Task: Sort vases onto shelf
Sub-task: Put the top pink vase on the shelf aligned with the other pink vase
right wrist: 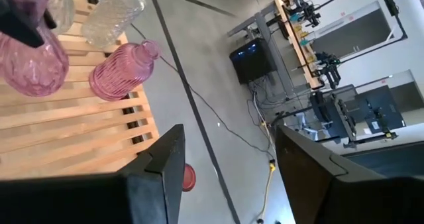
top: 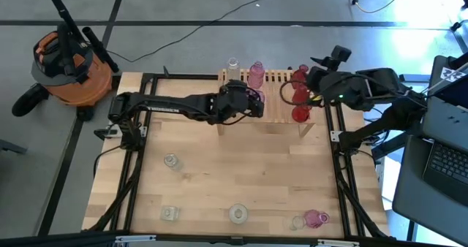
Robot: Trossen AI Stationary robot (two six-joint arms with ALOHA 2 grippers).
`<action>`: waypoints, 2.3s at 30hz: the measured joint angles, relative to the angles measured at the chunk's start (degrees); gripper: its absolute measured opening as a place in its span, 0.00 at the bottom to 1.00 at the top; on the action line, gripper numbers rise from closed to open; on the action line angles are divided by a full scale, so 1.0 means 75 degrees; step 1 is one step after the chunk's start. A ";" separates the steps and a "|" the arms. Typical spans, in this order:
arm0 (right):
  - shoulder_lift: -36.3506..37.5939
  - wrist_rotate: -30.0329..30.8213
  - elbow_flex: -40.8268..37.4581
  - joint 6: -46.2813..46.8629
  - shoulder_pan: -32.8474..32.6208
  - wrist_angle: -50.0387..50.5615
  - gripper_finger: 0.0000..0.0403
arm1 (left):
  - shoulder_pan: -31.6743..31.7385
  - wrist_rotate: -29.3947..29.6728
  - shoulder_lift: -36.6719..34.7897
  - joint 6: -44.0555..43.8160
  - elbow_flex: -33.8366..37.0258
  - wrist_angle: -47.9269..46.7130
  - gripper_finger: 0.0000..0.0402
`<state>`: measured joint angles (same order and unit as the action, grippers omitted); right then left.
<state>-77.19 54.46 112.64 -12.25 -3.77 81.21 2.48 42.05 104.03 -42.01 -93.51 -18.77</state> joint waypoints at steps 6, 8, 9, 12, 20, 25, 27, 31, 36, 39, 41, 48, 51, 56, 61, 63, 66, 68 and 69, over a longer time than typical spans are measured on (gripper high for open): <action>0.0293 -0.0546 0.0006 -0.0123 0.0000 0.0005 0.45 | -0.0058 0.0041 0.0122 0.0129 -0.0009 0.0000 0.33; 0.0344 -0.1460 0.0006 -0.0193 0.0006 0.0023 0.45 | -0.0173 0.0047 0.0101 0.0481 -0.0009 -0.0013 0.33; 0.0382 -0.2062 0.0003 -0.0195 0.0006 0.0074 0.45 | -0.0265 0.0030 0.0068 0.0729 -0.0009 -0.0011 0.33; 0.0424 -0.3661 -0.0050 -0.0262 0.0006 0.0118 0.45 | -0.0553 -0.0186 -0.0179 0.1578 -0.0009 0.0003 0.33; 0.0425 -0.5836 -0.0925 -0.1173 0.0006 -0.2117 0.45 | -0.0944 -0.2229 -0.0763 0.5148 -0.0009 0.1503 0.33; 0.0277 -0.6531 -0.1399 -0.1653 0.0006 -0.3062 0.45 | -0.0938 -0.2595 -0.0948 0.6184 -0.0015 0.1520 0.33; 0.0165 -0.6695 -0.1405 -0.1752 0.0006 -0.3011 0.45 | -0.0933 -0.2457 -0.1009 0.6485 -0.0003 0.1316 0.33; -0.0091 -0.6800 -0.1408 -0.1804 0.0013 -0.2907 0.46 | -0.0869 -0.2301 -0.1046 0.6742 -0.0003 0.1443 0.33; -0.0398 -0.6672 -0.1405 -0.1771 0.0331 -0.2755 0.57 | -0.0859 -0.2206 -0.1052 0.6891 -0.0003 0.1339 0.33; -0.0498 -0.6676 -0.1400 -0.1771 0.0586 -0.2788 0.69 | -0.0845 -0.2058 -0.1052 0.6891 -0.0003 0.1327 0.33; -0.0580 -0.6548 -0.1398 -0.1811 0.0720 -0.2795 0.78 | -0.0854 -0.2104 -0.1055 0.6895 -0.0003 0.1451 0.33; -0.0808 -0.6676 -0.1404 -0.1827 0.1218 -0.2858 0.97 | -0.0859 -0.2105 -0.1072 0.6915 -0.0003 0.1453 0.33; -0.0954 -0.6839 -0.1405 -0.1830 0.1332 -0.2915 0.97 | -0.0813 -0.2101 -0.1072 0.6974 -0.0003 0.1458 0.33; -0.1158 -0.7009 -0.1405 -0.1830 0.1373 -0.3026 0.89 | -0.0801 -0.2140 -0.1072 0.7114 -0.0003 0.1584 0.33; -0.1351 -0.7081 -0.1408 -0.1818 0.1358 -0.3113 0.73 | -0.0800 -0.2175 -0.1107 0.7343 -0.0003 0.1547 0.33; -0.1358 -0.7076 -0.1408 -0.1818 0.1358 -0.3201 0.65 | -0.0790 -0.2165 -0.1109 0.7366 -0.0003 0.1558 0.33; -0.1352 -0.7038 -0.1408 -0.1820 0.1357 -0.3233 0.58 | -0.0763 -0.2154 -0.1116 0.7429 -0.0003 0.1548 0.33; -0.1352 -0.7009 -0.1408 -0.1821 0.1355 -0.3223 0.58 | -0.0761 -0.2148 -0.1116 0.7428 -0.0004 0.1535 0.34; -0.1352 -0.7009 -0.1408 -0.1831 0.1355 -0.3227 0.58 | -0.0761 -0.2095 -0.1116 0.7419 -0.0003 0.1523 0.35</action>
<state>-87.33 1.89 102.08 -25.98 6.39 57.01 -3.22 26.34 95.66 13.63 -93.54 -7.35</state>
